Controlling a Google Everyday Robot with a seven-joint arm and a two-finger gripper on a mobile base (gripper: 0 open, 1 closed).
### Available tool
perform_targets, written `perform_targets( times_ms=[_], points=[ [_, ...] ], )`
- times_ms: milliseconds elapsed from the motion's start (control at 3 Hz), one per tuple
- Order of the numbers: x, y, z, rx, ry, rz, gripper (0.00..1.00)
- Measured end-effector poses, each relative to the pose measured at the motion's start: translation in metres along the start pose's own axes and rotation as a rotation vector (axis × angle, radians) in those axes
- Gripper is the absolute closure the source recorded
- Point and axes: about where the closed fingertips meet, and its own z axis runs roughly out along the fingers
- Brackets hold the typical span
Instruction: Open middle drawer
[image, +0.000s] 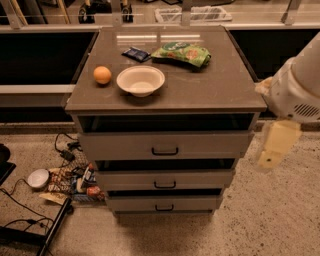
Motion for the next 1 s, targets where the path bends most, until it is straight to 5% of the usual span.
perform_targets(
  times_ms=[1000],
  points=[
    [0.024,0.031,0.168,0.014,-0.093,-0.064,0.0]
  ],
)
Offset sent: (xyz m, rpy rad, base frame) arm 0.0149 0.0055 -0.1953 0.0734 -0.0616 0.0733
